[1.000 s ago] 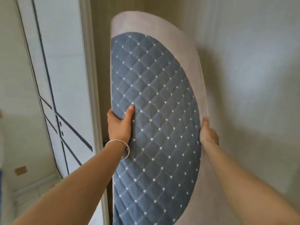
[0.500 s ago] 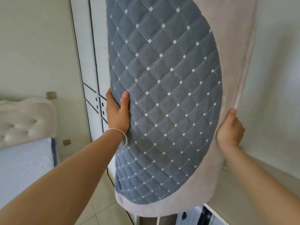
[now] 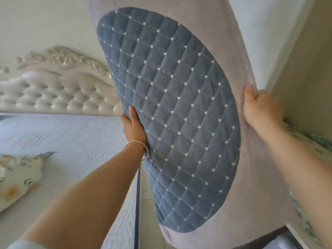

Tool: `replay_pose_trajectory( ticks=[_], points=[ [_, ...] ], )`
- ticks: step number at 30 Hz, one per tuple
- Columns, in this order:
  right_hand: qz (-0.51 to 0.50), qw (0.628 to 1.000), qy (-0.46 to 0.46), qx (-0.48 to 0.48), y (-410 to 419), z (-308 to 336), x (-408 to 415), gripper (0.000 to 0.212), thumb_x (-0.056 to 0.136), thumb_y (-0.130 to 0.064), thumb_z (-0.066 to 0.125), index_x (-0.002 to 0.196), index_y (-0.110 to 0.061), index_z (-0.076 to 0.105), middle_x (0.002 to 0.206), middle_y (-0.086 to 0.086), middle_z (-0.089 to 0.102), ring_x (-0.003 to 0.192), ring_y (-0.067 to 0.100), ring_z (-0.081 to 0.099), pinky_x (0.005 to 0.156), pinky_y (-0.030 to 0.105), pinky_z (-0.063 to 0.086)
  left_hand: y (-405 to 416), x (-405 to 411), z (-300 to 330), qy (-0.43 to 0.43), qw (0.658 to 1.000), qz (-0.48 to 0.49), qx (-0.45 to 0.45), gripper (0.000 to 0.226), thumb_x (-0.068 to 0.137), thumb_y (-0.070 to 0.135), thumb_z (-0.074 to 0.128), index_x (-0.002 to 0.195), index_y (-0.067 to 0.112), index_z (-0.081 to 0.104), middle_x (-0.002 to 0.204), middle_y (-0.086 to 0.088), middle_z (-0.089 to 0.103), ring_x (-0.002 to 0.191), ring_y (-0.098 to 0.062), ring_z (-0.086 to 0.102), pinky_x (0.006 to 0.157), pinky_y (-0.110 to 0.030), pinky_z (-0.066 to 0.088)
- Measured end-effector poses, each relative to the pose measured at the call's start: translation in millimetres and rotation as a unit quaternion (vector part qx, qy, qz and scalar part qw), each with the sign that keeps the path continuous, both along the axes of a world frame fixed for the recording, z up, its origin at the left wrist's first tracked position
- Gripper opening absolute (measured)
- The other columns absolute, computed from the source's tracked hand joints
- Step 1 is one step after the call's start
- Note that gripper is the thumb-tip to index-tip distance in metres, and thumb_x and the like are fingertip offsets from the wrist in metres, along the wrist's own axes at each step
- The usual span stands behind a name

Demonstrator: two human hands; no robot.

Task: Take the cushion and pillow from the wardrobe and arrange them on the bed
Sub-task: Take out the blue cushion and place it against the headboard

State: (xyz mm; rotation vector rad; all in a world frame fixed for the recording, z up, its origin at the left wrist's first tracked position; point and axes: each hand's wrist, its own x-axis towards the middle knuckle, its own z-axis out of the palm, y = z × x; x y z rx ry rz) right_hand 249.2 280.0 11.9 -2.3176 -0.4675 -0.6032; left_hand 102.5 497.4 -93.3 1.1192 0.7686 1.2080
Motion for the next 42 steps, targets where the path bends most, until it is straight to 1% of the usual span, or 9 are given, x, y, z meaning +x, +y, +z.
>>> replay_pose_trajectory(
  ticks=[2,4,6,9,17,25,30,36,42],
  points=[
    [0.024,1.0,0.012,-0.007,40,-13,11,0.067,0.093,-0.052,0.017,0.112,0.003,0.051,0.111,0.024,0.059,0.093,0.036,0.053,0.072,0.037,0.034,20,-4,-16,0.014,0.999,0.02,-0.044,0.055,0.093,0.053,0.034,0.134,0.016,0.04,0.114,-0.004,0.052,0.097,-0.019,0.047,0.086,-0.032,0.033],
    [0.049,0.998,0.025,-0.003,81,-27,25,0.063,0.092,-0.049,0.023,0.113,0.004,0.05,0.115,0.024,0.057,0.102,0.039,0.053,0.077,0.04,0.037,41,-4,-33,0.03,0.995,0.042,-0.083,0.058,0.093,0.055,0.033,0.136,0.017,0.037,0.116,-0.005,0.052,0.098,-0.021,0.047,0.087,-0.034,0.034],
    [0.077,0.996,0.034,-0.008,123,-41,41,0.064,0.09,-0.049,0.027,0.115,0.005,0.049,0.117,0.024,0.056,0.107,0.041,0.051,0.085,0.043,0.042,63,0,-50,0.049,0.99,0.066,-0.117,0.06,0.092,0.057,0.032,0.137,0.017,0.036,0.126,-0.011,0.053,0.104,-0.026,0.049,0.092,-0.038,0.035],
    [0.106,0.993,0.048,-0.034,184,-64,71,0.067,0.086,-0.052,0.028,0.115,0.004,0.051,0.114,0.021,0.059,0.104,0.039,0.053,0.088,0.048,0.047,100,13,-74,0.081,0.979,0.101,-0.157,0.063,0.091,0.059,0.03,0.136,0.015,0.037,0.131,-0.016,0.051,0.114,-0.032,0.05,0.095,-0.042,0.035],
    [0.185,0.964,0.163,-0.101,354,-108,188,0.067,0.085,-0.052,0.033,0.123,0.001,0.046,0.124,0.019,0.053,0.114,0.038,0.049,0.093,0.043,0.043,220,95,-96,0.131,0.949,0.186,-0.216,0.067,0.09,0.06,0.033,0.136,0.013,0.034,0.136,-0.018,0.047,0.122,-0.035,0.045,0.101,-0.046,0.031],
    [0.229,0.94,0.229,-0.108,485,-129,283,0.067,0.08,-0.052,0.039,0.116,0.003,0.053,0.117,0.021,0.059,0.108,0.039,0.055,0.087,0.04,0.047,335,179,-94,0.159,0.929,0.23,-0.244,0.068,0.088,0.059,0.04,0.135,0.01,0.037,0.134,-0.02,0.048,0.122,-0.038,0.045,0.101,-0.047,0.031],
    [0.25,0.932,0.227,-0.13,574,-129,328,0.071,0.078,-0.055,0.038,0.118,0.002,0.053,0.118,0.021,0.059,0.109,0.04,0.055,0.091,0.042,0.048,417,220,-99,0.147,0.924,0.249,-0.25,0.066,0.088,0.057,0.041,0.134,0.01,0.038,0.133,-0.019,0.049,0.12,-0.037,0.046,0.101,-0.048,0.032],
    [0.287,0.927,0.196,-0.144,728,-110,381,0.062,0.085,-0.049,0.042,0.12,0.001,0.054,0.121,0.022,0.059,0.11,0.038,0.056,0.088,0.036,0.044,561,273,-97,0.122,0.92,0.273,-0.252,0.066,0.088,0.057,0.041,0.135,0.011,0.036,0.133,-0.02,0.048,0.121,-0.038,0.046,0.101,-0.048,0.032],
    [0.359,0.903,0.186,-0.146,860,-103,412,0.063,0.084,-0.051,0.043,0.118,0.0,0.059,0.119,0.022,0.061,0.11,0.037,0.056,0.091,0.038,0.043,672,302,-102,0.126,0.909,0.284,-0.277,0.071,0.09,0.059,0.034,0.141,0.011,0.026,0.142,-0.021,0.039,0.129,-0.04,0.037,0.107,-0.052,0.024]
  ],
)
